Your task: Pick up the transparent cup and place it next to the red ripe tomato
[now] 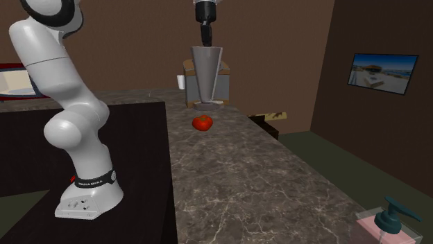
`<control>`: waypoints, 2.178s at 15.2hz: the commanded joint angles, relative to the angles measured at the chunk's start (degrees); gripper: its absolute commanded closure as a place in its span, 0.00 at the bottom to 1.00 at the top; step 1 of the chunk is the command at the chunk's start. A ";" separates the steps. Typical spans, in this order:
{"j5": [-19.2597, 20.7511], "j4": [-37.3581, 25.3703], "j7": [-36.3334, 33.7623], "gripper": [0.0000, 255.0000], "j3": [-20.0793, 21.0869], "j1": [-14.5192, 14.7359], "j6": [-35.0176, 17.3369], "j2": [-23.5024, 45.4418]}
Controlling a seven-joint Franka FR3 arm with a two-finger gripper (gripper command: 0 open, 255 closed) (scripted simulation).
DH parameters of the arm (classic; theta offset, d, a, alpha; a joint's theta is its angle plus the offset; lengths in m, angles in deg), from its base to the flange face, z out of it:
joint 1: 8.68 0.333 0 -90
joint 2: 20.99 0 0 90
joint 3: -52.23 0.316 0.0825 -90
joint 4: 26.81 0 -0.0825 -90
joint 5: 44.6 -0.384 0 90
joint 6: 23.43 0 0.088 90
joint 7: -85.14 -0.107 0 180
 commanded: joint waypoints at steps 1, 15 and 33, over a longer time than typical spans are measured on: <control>-0.18 -1.90 -3.12 1.00 2.07 0.96 1.01 1.36; 5.30 -21.71 -26.22 1.00 16.27 11.45 8.05 19.72; 1.07 0.59 -25.66 1.00 14.60 9.19 -8.44 12.47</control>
